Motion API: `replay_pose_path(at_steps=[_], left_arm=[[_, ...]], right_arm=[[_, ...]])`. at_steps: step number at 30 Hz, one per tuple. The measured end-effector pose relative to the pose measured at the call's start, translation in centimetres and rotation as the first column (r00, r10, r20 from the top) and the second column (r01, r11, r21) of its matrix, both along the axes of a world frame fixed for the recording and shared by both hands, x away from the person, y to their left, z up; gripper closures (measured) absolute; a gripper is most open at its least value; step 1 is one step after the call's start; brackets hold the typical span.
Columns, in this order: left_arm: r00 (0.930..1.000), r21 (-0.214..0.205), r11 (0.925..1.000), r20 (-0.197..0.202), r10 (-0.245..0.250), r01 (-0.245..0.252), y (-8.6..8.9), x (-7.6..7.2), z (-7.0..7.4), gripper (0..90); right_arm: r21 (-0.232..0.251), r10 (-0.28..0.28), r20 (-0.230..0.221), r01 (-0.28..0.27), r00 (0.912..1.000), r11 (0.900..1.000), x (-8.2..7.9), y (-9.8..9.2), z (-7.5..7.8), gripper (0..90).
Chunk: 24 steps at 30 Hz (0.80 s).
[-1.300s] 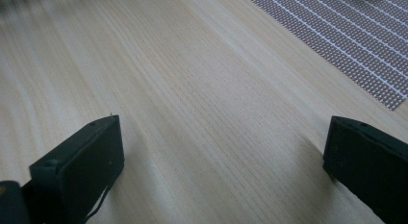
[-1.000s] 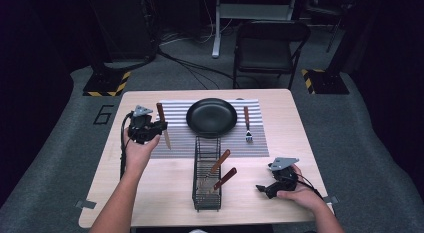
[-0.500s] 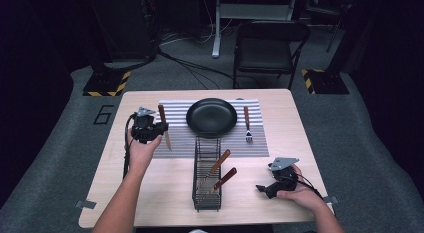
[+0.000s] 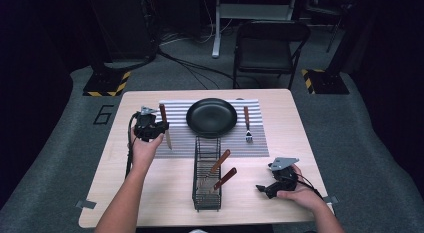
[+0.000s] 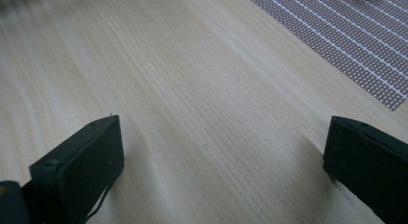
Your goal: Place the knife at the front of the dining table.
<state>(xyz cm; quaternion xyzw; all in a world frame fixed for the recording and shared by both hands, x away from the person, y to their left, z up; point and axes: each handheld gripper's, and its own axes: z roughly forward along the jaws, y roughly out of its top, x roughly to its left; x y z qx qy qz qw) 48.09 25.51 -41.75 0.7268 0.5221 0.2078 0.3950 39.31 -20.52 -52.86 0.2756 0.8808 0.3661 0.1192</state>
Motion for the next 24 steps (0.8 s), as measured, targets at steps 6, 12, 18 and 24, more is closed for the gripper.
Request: replay_pose_path(at_steps=[6, 12, 18, 24], left_arm=[[1.0000, 0.013, 0.9999, 0.003, -0.005, 0.005, -0.1, 0.5, -0.5, 76.6], [1.0000, 0.015, 0.9999, 0.002, -0.002, 0.002, -0.3, 1.0, -0.6, 76.6], [1.0000, 0.005, 1.0000, 0.002, 0.006, -0.006, -0.6, 1.7, -1.0, 76.6], [0.9999, 0.012, 0.9999, -0.003, 0.010, -0.010, -0.8, 2.6, -1.3, 76.7]], right_arm=[[0.000, 0.000, 0.000, 0.000, 1.0000, 1.0000, 0.0, 0.0, 0.0, 0.0], [0.001, 0.000, 0.000, 0.000, 1.0000, 1.0000, 0.0, 0.0, 0.0, 0.0], [0.000, 0.000, 0.000, 0.000, 1.0000, 1.0000, 0.0, 0.0, 0.0, 0.0], [0.001, -0.001, 0.001, 0.001, 1.0000, 1.0000, 0.0, 0.0, 0.0, 0.0]])
